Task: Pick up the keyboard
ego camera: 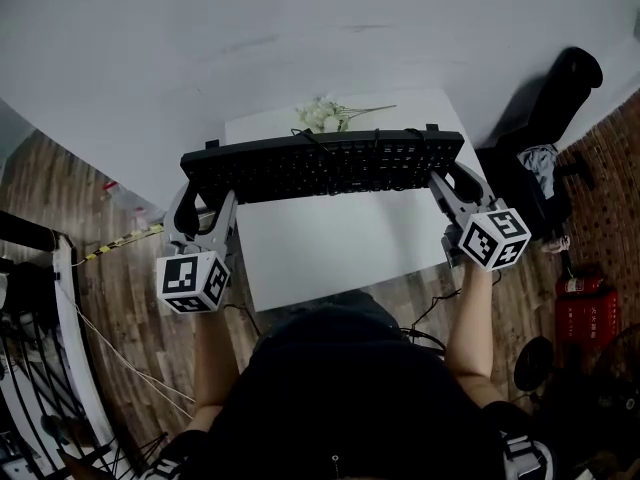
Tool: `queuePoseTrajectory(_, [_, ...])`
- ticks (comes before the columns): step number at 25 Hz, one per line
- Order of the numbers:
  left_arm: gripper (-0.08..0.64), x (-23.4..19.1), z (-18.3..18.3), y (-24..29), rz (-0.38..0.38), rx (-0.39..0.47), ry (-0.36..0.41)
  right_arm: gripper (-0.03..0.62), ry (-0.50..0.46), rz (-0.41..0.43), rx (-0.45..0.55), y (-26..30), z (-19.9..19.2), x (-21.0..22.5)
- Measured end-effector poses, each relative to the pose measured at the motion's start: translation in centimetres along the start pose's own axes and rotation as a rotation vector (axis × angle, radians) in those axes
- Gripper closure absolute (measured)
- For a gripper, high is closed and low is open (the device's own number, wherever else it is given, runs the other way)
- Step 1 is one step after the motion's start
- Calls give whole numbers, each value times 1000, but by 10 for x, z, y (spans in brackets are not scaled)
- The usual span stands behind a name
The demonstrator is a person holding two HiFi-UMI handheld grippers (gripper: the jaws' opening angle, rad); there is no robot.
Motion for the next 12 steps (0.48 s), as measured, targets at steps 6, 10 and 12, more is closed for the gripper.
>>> queuePoseTrajectory(6, [272,2,3,0,3,27,19,399,-15,-2,50,-3,2,1])
queuePoseTrajectory(10, [272,4,12,2,-8,51,36,400,-22,-11,78,-9,11,3])
queuePoseTrajectory(12, [272,6,17,0,-6,64,43,400,-25,-11,91,-11,15,3])
Point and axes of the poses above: the fingertips, and each gripper's own axes: y forward along the fingers, x to its right, z out of its top, the point moved 3 cm from there along -y, backward along the fingers, and after that the axes turned 10 degrees about -z, right-handed, at the moved point
